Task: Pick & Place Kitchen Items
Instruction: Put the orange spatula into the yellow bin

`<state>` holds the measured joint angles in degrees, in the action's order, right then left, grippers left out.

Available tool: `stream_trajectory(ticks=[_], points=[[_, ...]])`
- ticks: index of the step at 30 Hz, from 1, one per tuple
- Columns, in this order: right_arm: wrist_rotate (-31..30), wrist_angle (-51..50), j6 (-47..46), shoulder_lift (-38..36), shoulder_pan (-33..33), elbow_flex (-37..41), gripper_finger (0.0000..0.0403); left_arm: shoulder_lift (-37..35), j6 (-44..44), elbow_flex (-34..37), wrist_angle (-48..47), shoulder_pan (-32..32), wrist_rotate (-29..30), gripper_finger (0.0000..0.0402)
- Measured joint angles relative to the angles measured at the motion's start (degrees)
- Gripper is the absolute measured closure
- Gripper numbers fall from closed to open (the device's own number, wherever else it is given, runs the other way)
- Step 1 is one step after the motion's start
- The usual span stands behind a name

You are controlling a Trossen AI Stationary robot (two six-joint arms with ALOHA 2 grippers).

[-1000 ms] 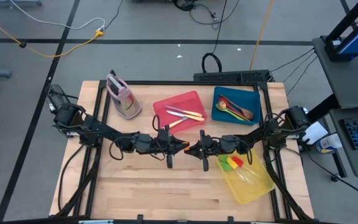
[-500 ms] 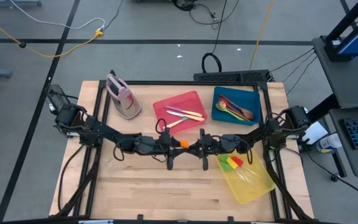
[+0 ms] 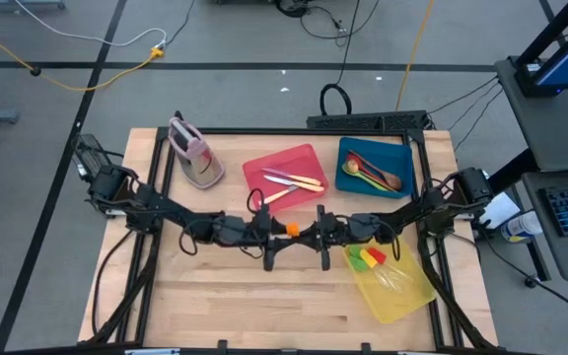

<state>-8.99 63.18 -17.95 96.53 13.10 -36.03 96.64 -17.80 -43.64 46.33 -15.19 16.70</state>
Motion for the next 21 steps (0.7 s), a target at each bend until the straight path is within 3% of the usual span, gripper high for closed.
stream_trajectory(ticks=[14, 21], points=[[-0.03, -4.34, -1.04, -1.34, 3.19, 0.09, 0.039, -0.13, 1.06, -0.09, 0.54, -0.06, -0.01, 0.0268], [0.21, -19.96, -5.59, -11.06, 4.4, 0.15, 0.039, -0.2, 0.97, -0.13, -0.61, -0.25, -1.69, 0.0268]])
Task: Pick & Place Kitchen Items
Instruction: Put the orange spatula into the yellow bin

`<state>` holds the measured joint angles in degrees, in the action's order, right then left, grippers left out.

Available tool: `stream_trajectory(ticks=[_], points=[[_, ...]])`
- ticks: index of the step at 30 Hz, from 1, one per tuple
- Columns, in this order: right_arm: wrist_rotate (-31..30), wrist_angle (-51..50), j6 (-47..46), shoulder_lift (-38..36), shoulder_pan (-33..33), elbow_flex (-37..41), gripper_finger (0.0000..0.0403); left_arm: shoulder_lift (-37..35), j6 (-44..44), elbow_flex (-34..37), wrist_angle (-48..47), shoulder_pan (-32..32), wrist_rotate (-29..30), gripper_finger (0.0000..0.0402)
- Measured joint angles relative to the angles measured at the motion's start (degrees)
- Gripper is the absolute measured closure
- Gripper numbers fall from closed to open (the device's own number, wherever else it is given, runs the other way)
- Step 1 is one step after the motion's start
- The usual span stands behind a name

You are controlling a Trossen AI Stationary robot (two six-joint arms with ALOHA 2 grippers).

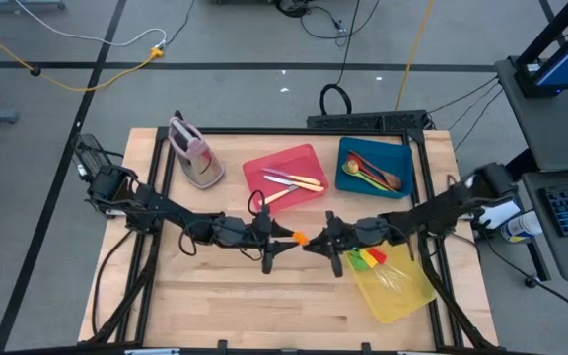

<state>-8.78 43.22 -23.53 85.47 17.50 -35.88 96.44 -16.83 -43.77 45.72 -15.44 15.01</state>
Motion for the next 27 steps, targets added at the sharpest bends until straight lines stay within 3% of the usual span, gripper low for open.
stream_trajectory(ticks=[15, 27], points=[[0.09, -42.27, -13.85, -21.92, 5.92, 0.03, 0.039, 0.0, -0.12, 0.0, -2.32, -0.07, 0.08, 0.0268], [0.03, -62.37, -29.52, -29.26, 14.28, 0.03, 0.039, 0.0, -0.16, 0.0, -2.28, -0.07, 0.08, 0.0268]])
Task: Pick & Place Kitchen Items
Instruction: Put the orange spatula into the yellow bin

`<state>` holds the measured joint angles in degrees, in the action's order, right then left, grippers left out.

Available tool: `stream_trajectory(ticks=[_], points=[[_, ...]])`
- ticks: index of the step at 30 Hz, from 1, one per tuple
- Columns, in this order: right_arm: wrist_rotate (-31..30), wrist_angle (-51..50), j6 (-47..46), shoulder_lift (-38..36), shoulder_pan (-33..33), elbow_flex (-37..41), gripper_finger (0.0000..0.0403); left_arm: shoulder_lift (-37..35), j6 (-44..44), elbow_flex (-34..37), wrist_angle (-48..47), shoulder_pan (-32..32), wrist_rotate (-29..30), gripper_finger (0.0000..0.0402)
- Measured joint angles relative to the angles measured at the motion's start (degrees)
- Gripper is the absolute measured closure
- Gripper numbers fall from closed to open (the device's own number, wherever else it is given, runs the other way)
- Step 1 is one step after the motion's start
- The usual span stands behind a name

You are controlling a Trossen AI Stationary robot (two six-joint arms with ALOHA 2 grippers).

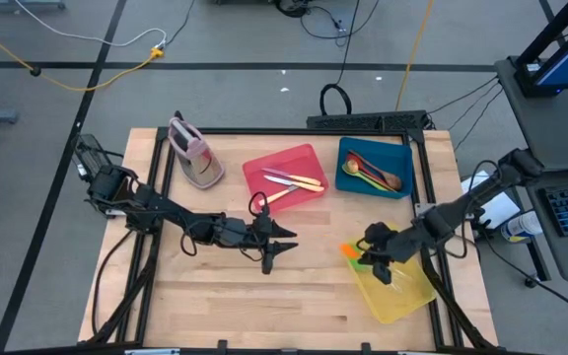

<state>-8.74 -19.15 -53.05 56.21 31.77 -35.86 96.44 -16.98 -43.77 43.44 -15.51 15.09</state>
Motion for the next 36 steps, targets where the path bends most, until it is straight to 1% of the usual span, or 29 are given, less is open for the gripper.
stream_trajectory(ticks=[6, 18, 23, 25, 28, 32, 36], points=[[-0.11, -9.33, -8.41, 0.74, 1.77, 0.02, 0.039, 0.0, -1.13, 0.0, 0.02, 0.0, -0.01, 0.0268], [-0.4, -26.75, -24.76, 1.14, 2.09, 0.22, 0.039, 0.0, -1.17, 0.0, 0.05, 0.0, -0.02, 0.0268], [0.11, -24.65, -30.87, 1.11, 2.09, 3.44, 0.0389, -0.02, -1.21, 0.0, 0.05, 0.0, -0.02, 0.0268], [1.92, -23.1, -31.83, 1.11, 2.09, 4.91, 0.0389, -0.02, -1.27, 0.0, 0.05, 0.0, -0.02, 0.0268], [4.59, -20.99, -31.97, 1.11, 2.09, 6.76, 0.0389, -0.02, -1.3, 0.0, 0.05, 0.0, -0.02, 0.0268], [4.55, -19.6, -31.94, 1.11, 2.09, 7.88, 0.0388, -0.02, -1.28, 0.0, 0.07, 0.0, -0.02, 0.0268], [4.54, -19.61, -31.45, 1.11, 2.09, 8.07, 0.0375, -0.02, -1.28, 0.0, 0.07, 0.0, -0.02, 0.0268]])
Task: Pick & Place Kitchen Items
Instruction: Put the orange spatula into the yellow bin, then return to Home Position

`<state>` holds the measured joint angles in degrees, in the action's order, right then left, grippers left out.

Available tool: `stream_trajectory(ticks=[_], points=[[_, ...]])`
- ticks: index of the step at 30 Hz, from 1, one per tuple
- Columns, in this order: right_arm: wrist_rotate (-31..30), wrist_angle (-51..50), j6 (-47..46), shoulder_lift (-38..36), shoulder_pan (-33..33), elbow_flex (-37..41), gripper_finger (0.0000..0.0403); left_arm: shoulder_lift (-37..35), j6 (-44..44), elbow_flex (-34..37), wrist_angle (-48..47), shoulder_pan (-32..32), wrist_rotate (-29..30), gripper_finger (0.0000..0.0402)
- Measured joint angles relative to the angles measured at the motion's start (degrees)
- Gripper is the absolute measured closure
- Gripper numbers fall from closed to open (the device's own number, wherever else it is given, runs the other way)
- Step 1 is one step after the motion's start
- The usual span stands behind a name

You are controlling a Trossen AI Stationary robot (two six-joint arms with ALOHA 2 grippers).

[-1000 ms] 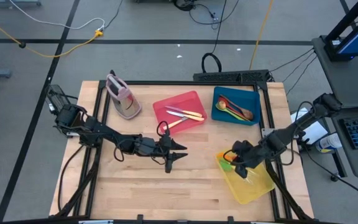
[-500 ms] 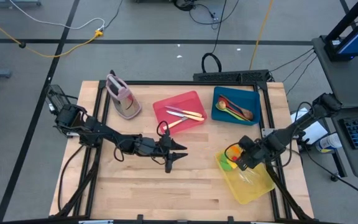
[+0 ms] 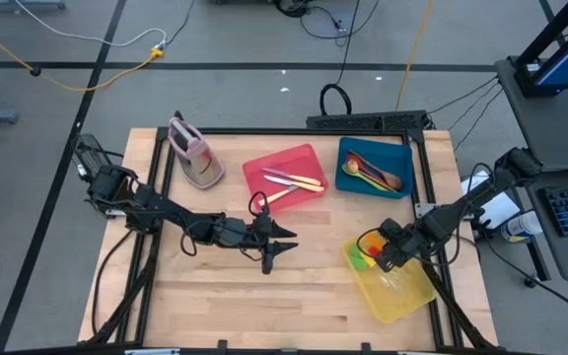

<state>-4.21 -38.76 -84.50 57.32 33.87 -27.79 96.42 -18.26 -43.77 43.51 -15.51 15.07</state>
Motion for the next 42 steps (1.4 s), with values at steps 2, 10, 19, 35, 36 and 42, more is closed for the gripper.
stream_trajectory(ticks=[2, 10, 19, 35, 36, 42], points=[[-0.1, 0.0, 0.51, 0.0, 0.0, 0.0, 0.0365, 0.0, 0.0, 0.0, 0.0, 0.0, 0.0, 0.0268], [-0.18, 0.77, 1.76, 0.0, 0.0, 0.0, 0.0331, 0.0, 0.0, 0.0, 0.0, 0.0, 0.0, 0.0268], [-4.14, 3.26, 8.19, 0.0, -0.04, 0.0, 0.0328, 0.0, 0.0, 0.0, 0.0, 0.0, 0.0, 0.0268], [-23.48, 41.54, 46.45, 0.02, -2.8, -0.02, 0.0328, 0.0, -0.24, 0.0, 0.02, 0.0, 0.0, 0.0268], [-26.24, 43.58, 49.02, 0.02, -3.01, -0.02, 0.0328, 0.0, -0.24, 0.0, 0.02, 0.0, 0.0, 0.0268], [-33.58, 47.6, 54.17, 0.02, -3.54, -0.02, 0.0328, 0.0, 0.02, 0.0, 0.02, 0.0, 0.0, 0.0268]])
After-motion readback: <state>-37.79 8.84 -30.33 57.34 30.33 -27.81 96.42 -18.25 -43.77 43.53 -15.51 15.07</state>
